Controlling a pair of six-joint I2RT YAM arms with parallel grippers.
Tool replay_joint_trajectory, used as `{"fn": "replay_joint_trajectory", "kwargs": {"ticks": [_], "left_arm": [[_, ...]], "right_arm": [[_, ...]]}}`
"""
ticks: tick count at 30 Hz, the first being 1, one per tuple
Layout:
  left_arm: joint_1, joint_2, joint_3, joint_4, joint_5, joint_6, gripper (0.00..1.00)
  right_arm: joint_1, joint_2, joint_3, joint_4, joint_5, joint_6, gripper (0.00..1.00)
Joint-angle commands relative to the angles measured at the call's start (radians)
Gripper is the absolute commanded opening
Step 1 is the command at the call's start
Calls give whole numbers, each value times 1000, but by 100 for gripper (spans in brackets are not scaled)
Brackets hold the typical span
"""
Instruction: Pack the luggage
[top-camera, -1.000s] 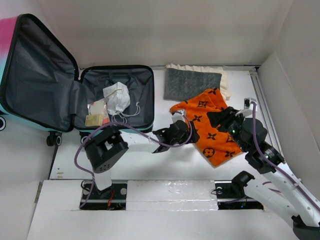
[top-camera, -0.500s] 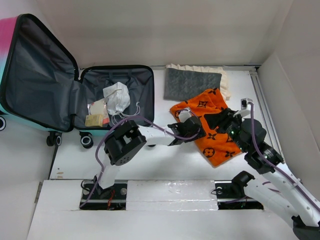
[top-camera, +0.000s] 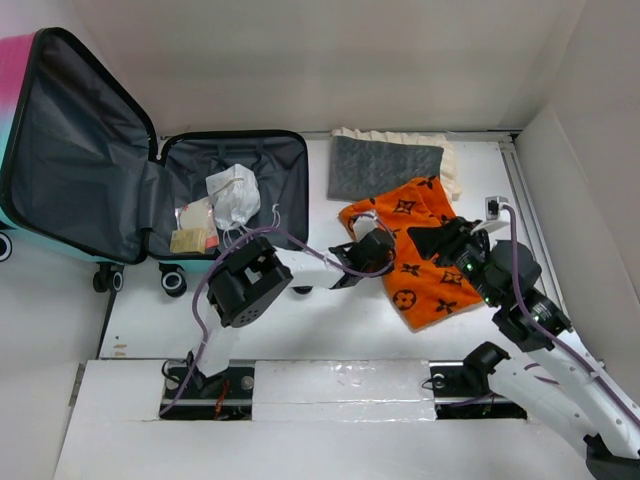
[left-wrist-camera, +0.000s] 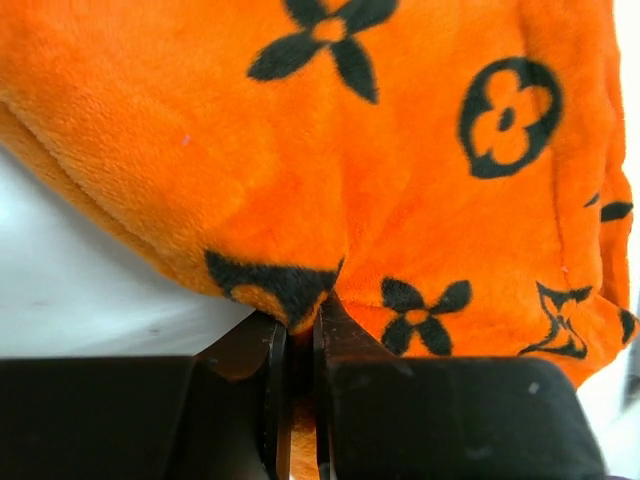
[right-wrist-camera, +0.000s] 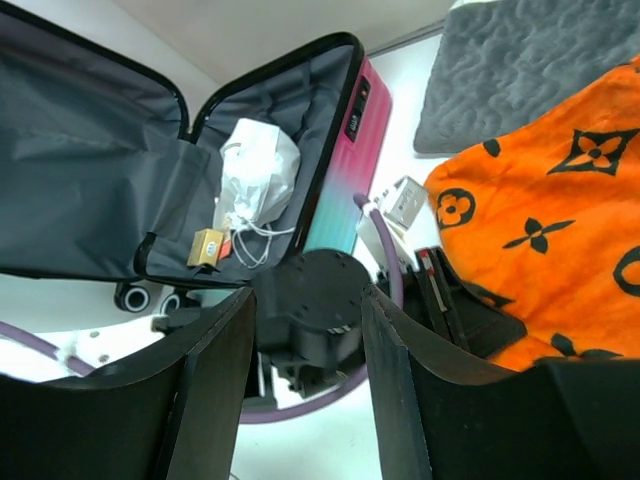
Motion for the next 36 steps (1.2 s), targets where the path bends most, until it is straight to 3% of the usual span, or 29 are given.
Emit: {"fn": "replay_joint_trajectory", "kwargs": {"ticks": [1, 7, 11, 15, 18, 21, 22, 25, 30, 36], "left_arm": [[23, -141, 18, -21, -69, 208, 0], [98, -260, 227, -223, 12, 482, 0], [207, -350, 380, -387, 67, 684, 0], [465, -405, 423, -462, 161, 778, 0], [613, -406, 444, -489, 333, 789, 0], [783, -415, 445, -489, 406, 766, 0], [863, -415, 431, -489, 422, 754, 0], [963, -415, 341, -479, 472, 723, 0], [1078, -427, 164, -484, 338, 669, 0], [1078, -494, 61, -531, 16, 533, 0]], "right_arm": [[10, -18, 1, 58, -29, -11, 53], [10, -51, 20, 68, -29, -20, 53], [10, -71, 29, 68, -29, -30, 53], [10, -71, 29, 68, -51, -30, 53], [10, -71, 29, 68, -74, -30, 53], [19, -80, 20, 68, -75, -30, 53], [19, -80, 20, 68, -85, -30, 53], [19, -80, 11, 68, -85, -30, 53], [19, -80, 11, 77, -96, -30, 53], [19, -80, 1, 86, -105, -30, 53]]}}
